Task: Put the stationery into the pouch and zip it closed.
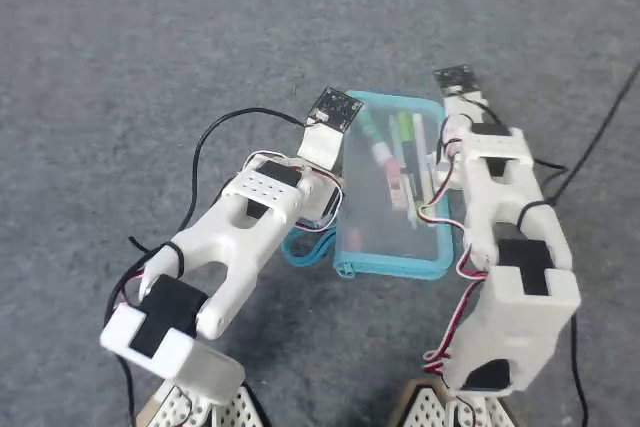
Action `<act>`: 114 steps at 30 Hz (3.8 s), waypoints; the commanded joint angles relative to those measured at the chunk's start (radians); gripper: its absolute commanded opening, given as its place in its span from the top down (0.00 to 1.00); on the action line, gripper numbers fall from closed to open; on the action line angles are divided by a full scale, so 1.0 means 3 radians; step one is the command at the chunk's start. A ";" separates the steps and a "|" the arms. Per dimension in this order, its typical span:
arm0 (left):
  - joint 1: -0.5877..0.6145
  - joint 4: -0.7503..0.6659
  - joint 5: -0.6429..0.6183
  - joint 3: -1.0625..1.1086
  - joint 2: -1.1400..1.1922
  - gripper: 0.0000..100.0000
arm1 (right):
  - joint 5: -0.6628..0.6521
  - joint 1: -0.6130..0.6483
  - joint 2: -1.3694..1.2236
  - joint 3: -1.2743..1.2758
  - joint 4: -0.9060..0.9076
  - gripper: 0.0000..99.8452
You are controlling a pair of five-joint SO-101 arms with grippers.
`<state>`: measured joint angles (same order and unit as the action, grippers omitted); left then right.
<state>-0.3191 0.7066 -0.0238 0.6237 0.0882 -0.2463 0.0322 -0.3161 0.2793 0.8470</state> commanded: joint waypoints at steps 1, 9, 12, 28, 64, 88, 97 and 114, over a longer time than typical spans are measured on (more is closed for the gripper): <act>-0.0056 0.0036 0.0051 -0.0033 -0.0046 0.86 | -0.0072 0.0437 0.0023 -0.0113 0.0064 0.99; 0.0389 0.0143 -0.0123 -0.0156 -0.0046 0.86 | -0.0056 0.0652 0.0033 -0.0113 0.0074 0.99; 0.0767 0.0153 -0.0123 -0.0330 -0.0087 0.85 | -0.0031 0.0596 0.0228 -0.0077 0.0110 0.99; 0.1161 0.0481 -0.0066 0.0591 -0.2685 0.85 | 0.0159 0.0207 0.2672 0.1212 0.0238 0.99; 0.1176 0.0721 0.0302 0.3542 -0.6286 0.85 | -0.0527 0.0110 0.7107 0.4179 0.1056 0.99; 0.1171 0.1805 0.0292 0.3547 -0.6286 0.86 | -0.0522 -0.1926 0.7086 0.4680 0.1547 0.99; 0.1171 0.1805 0.0292 0.3547 -0.6286 0.86 | -0.0501 -0.1414 0.7086 0.4680 0.1547 0.99; 0.1171 0.1805 0.0292 0.3547 -0.6286 0.86 | -0.0511 -0.1077 0.7086 0.4680 0.1547 0.99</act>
<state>0.0261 1.2421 0.0575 1.6932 -1.7975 -0.3936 -0.2992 1.7967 1.6648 1.3057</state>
